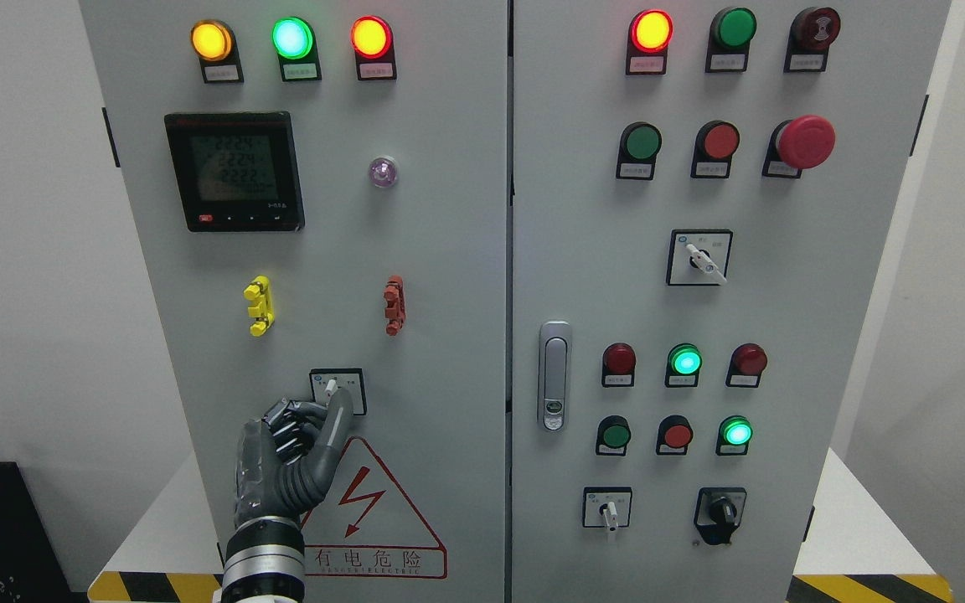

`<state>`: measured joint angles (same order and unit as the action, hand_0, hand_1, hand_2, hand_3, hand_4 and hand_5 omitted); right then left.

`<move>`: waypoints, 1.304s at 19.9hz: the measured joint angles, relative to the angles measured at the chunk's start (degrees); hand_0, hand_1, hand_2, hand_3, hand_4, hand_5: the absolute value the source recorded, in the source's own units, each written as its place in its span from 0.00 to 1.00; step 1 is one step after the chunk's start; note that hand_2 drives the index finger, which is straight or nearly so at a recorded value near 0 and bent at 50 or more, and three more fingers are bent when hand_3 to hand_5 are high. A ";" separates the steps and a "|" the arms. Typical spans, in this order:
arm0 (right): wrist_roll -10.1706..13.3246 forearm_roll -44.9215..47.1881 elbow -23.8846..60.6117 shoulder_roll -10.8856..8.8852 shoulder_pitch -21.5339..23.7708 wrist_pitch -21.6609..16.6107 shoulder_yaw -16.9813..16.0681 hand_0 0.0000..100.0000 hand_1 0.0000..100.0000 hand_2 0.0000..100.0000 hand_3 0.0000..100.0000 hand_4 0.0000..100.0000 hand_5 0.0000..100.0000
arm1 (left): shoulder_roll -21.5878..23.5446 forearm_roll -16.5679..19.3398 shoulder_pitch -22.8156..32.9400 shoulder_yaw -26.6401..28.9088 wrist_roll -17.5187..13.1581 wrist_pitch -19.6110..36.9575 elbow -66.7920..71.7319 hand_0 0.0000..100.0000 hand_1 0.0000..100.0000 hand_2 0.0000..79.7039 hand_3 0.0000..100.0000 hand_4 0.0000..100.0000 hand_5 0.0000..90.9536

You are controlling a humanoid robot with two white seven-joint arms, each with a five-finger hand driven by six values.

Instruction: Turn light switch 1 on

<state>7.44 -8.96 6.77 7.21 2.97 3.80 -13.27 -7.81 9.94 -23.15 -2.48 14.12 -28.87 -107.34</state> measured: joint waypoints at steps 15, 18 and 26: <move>0.00 0.00 -0.03 0.00 0.01 0.00 0.00 0.31 0.00 0.00 0.00 0.00 0.00 | -0.05 -0.10 -0.09 -0.20 -0.55 0.12 0.51 0.51 0.48 0.75 0.95 0.94 0.94; 0.00 0.00 -0.02 0.00 0.01 0.00 0.00 0.31 0.00 0.00 0.00 0.00 0.00 | -0.05 -0.12 -0.09 -0.21 -0.40 0.13 0.59 0.52 0.47 0.75 0.95 0.94 0.94; 0.00 0.00 -0.01 0.00 0.00 0.00 0.00 0.31 0.00 0.00 0.00 0.00 0.00 | -0.03 -0.18 -0.08 -0.16 -0.19 0.30 0.70 0.54 0.40 0.75 0.95 0.94 0.94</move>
<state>7.44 -8.96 6.76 7.21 2.96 3.80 -13.27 -7.84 9.77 -23.23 -2.64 13.93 -28.57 -106.64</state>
